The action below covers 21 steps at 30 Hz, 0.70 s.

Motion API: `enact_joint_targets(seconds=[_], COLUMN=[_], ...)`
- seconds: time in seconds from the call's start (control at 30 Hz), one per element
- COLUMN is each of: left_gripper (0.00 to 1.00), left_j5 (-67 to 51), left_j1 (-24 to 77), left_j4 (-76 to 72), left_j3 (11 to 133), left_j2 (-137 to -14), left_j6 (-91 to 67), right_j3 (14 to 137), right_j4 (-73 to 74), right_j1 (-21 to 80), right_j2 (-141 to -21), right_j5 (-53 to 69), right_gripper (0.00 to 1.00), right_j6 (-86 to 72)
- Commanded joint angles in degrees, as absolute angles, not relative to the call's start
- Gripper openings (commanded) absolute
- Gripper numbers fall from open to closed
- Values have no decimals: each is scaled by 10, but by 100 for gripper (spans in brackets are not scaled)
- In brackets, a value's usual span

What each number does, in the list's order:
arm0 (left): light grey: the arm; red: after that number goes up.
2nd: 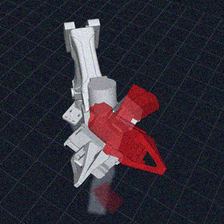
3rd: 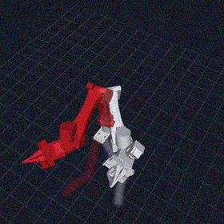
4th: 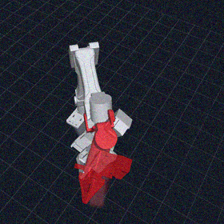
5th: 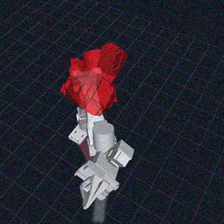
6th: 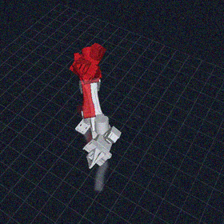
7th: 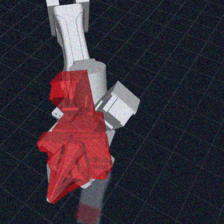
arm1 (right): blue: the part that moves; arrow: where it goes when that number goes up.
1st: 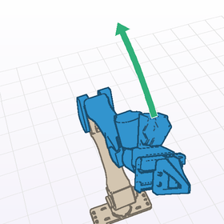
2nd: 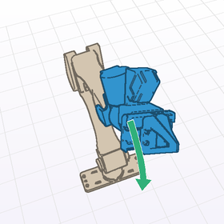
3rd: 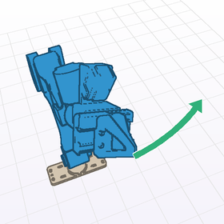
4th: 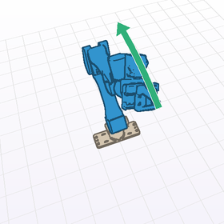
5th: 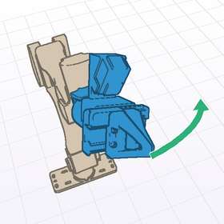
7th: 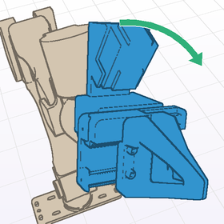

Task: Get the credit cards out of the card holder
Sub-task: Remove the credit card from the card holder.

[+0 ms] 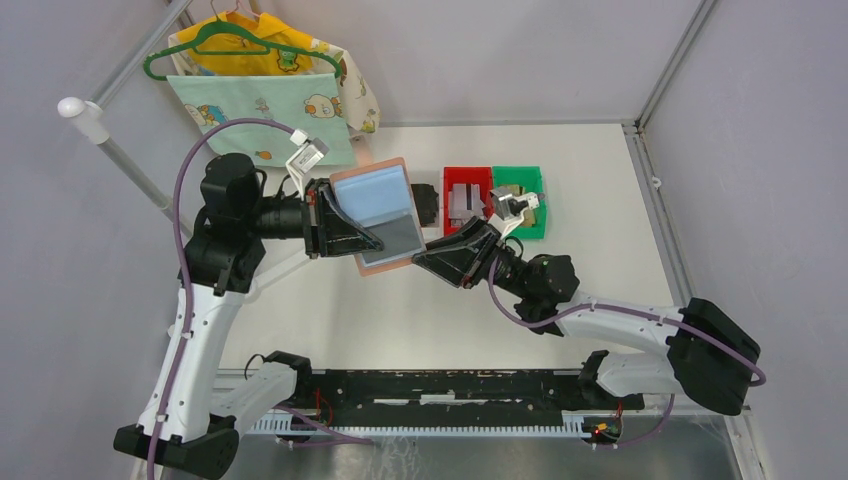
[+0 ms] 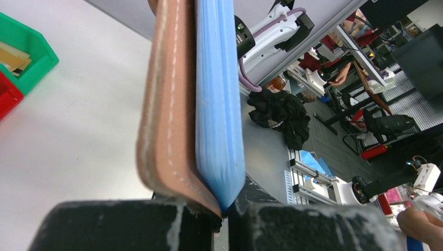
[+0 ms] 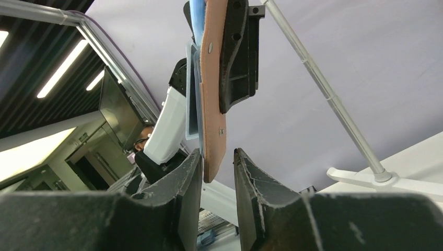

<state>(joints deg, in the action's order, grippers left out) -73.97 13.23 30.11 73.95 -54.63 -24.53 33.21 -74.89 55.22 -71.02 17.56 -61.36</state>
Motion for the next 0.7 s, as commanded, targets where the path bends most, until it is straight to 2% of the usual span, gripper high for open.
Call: enact_joint_targets(seconds=[0.0,0.47,0.67], left_gripper=[2,2,2], left_j5=[-769,-771,-772], left_j1=[134,135,134], left_j4=[295,366,368], left_j3=[747,762,764], left_j2=[-530,-531,-530], left_j6=[-229,-146,-145], right_j3=[345,376,384], right_j4=[-769,-780,-727], right_j1=[544,540,541], right_j2=[-720,-747,-727], right_j5=[139,138,119], right_gripper=[33,33,33], right_j6=[-655,-724,-674])
